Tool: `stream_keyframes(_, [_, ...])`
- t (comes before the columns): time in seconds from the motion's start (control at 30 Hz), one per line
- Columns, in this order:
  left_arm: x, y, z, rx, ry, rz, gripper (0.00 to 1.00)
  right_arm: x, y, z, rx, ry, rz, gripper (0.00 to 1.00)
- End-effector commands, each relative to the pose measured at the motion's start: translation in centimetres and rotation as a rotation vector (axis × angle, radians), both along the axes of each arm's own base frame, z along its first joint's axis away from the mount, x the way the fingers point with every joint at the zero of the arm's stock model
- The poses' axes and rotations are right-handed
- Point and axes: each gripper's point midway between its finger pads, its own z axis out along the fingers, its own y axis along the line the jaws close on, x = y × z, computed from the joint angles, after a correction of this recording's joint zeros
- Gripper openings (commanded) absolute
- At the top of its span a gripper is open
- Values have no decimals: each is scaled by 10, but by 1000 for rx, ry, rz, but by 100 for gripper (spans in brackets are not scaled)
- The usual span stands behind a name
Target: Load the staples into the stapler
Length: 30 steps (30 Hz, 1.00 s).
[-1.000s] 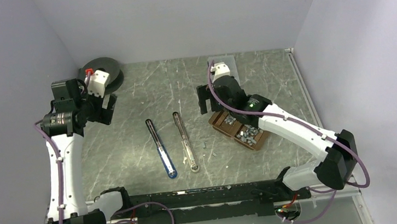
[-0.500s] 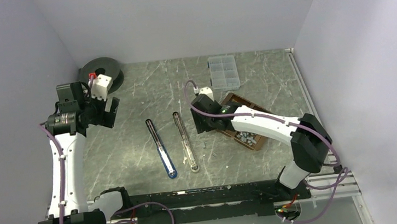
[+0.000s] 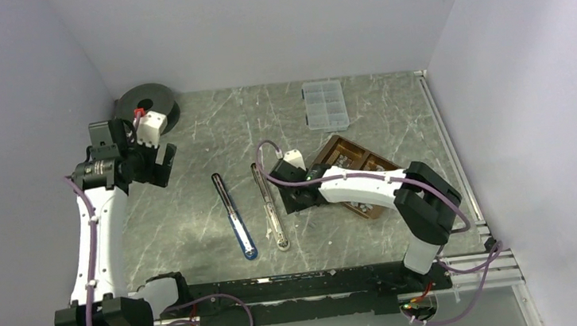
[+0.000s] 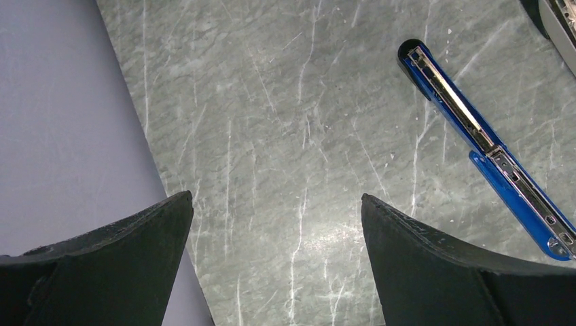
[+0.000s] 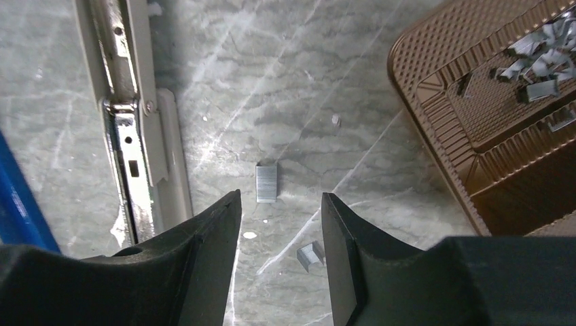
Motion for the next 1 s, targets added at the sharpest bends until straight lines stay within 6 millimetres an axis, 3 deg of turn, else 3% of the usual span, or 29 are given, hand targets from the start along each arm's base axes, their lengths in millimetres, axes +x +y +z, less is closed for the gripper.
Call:
stream_keyframes(0.0, [17, -3, -1, -35, -5, 1, 99, 2, 6, -7, 18, -19, -25, 50])
stream_keyframes(0.13, [23, -5, -12, -62, 29, 8, 99, -3, 12, -16, 25, 14, -13, 50])
stream_keyframes(0.4, [26, -4, -11, -59, 13, 14, 99, 2, 14, -26, -7, 13, -7, 49])
stream_keyframes(0.97, [27, -2, -10, -53, 4, 22, 99, 7, 14, -33, -55, 13, 1, 29])
